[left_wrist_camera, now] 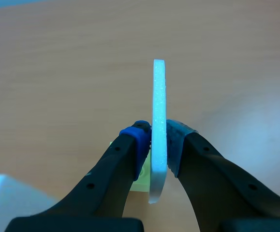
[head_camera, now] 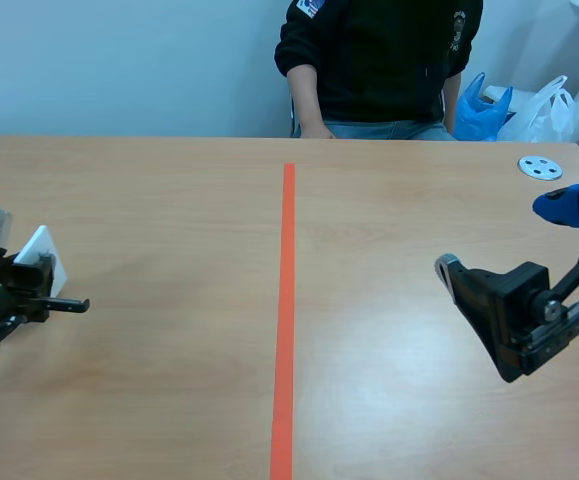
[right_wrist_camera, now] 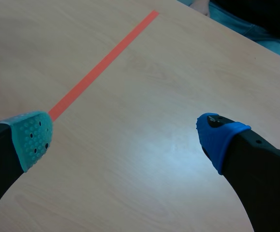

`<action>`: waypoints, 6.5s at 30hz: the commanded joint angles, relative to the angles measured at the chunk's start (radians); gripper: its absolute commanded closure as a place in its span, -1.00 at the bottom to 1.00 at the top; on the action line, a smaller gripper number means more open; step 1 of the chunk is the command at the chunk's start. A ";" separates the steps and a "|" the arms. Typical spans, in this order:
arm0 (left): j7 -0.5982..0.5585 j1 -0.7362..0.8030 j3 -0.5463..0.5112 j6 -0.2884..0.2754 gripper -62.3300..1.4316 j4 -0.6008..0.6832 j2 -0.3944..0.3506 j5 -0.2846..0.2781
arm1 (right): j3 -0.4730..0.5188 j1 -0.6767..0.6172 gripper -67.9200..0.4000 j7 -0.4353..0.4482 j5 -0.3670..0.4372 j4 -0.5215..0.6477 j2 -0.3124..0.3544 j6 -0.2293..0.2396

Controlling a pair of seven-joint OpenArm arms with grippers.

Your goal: Sort the leaf by its shape. The table is split by an orange tape line. A compound leaf with several leaflets goes to the left side, a simple leaf with one blade goes to the right side. Return to the home posture when a red brick is placed on the table.

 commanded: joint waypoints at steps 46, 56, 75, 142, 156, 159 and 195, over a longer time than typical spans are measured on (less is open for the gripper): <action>-0.010 0.215 -0.020 -0.009 -1.00 0.454 -0.097 -0.116 | 0.010 0.010 -0.82 0.014 0.003 0.005 0.006 -0.003; -0.013 0.485 -0.020 -0.088 -1.00 0.949 -0.154 -0.116 | 0.010 0.010 -0.82 0.014 0.003 0.005 0.006 -0.003; -0.009 0.647 -0.010 -0.275 -1.00 1.078 -0.157 -0.145 | 0.010 0.010 -0.82 0.049 0.004 0.005 0.006 -0.003; 0.101 0.647 -0.010 -0.274 -1.00 1.056 -0.156 -0.141 | -0.210 0.499 -0.82 0.177 -0.011 -0.629 0.127 0.158; 0.101 0.647 -0.010 -0.274 -1.00 1.056 -0.156 -0.141 | -0.564 0.778 -0.82 0.203 -0.035 -0.829 0.088 0.157; 0.100 0.647 -0.011 -0.274 -1.00 1.056 -0.156 -0.141 | -0.597 0.808 -0.82 0.216 -0.042 -0.877 0.047 0.157; 0.093 0.647 -0.011 -0.274 -1.00 1.056 -0.156 -0.141 | -0.813 0.970 -0.15 0.360 -0.203 -1.202 -0.237 0.086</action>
